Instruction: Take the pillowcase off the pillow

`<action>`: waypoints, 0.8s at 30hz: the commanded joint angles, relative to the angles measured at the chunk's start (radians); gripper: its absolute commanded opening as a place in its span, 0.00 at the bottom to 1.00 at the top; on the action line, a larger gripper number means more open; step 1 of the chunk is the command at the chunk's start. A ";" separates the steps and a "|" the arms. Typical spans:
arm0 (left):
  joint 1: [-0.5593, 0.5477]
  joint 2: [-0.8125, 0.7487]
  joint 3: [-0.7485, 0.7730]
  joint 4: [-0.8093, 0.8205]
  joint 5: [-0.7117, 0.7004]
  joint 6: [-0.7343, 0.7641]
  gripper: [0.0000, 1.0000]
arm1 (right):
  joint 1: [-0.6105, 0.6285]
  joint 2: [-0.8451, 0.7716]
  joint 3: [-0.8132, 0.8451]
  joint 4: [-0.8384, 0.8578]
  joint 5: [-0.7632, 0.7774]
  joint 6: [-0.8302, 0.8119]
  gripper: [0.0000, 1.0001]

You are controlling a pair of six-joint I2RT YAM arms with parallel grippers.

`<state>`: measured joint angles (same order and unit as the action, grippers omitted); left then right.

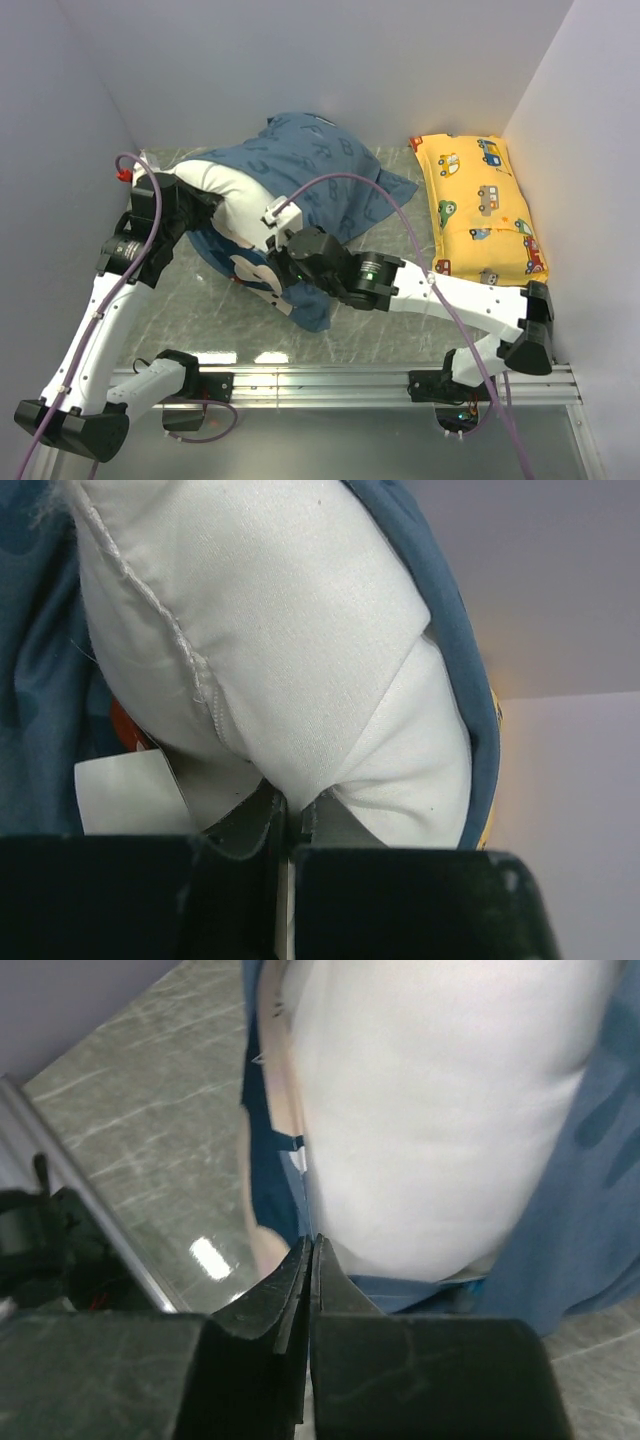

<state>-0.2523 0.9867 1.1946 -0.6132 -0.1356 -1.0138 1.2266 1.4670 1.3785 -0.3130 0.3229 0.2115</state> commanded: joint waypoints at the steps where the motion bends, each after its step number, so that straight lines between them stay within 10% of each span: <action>1: -0.005 0.010 0.023 0.153 -0.015 -0.032 0.00 | 0.024 -0.106 -0.089 0.043 -0.141 0.035 0.00; 16: -0.041 0.041 0.063 0.138 -0.038 -0.040 0.00 | 0.171 -0.099 -0.478 0.204 0.026 0.270 0.00; 24: -0.041 -0.078 -0.012 0.061 -0.021 -0.038 0.00 | -0.150 -0.080 -0.607 0.287 0.005 0.393 0.02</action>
<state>-0.3019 0.9974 1.1900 -0.6613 -0.1226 -1.0344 1.1507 1.3750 0.7860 -0.0414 0.3279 0.5346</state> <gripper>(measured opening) 0.048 0.013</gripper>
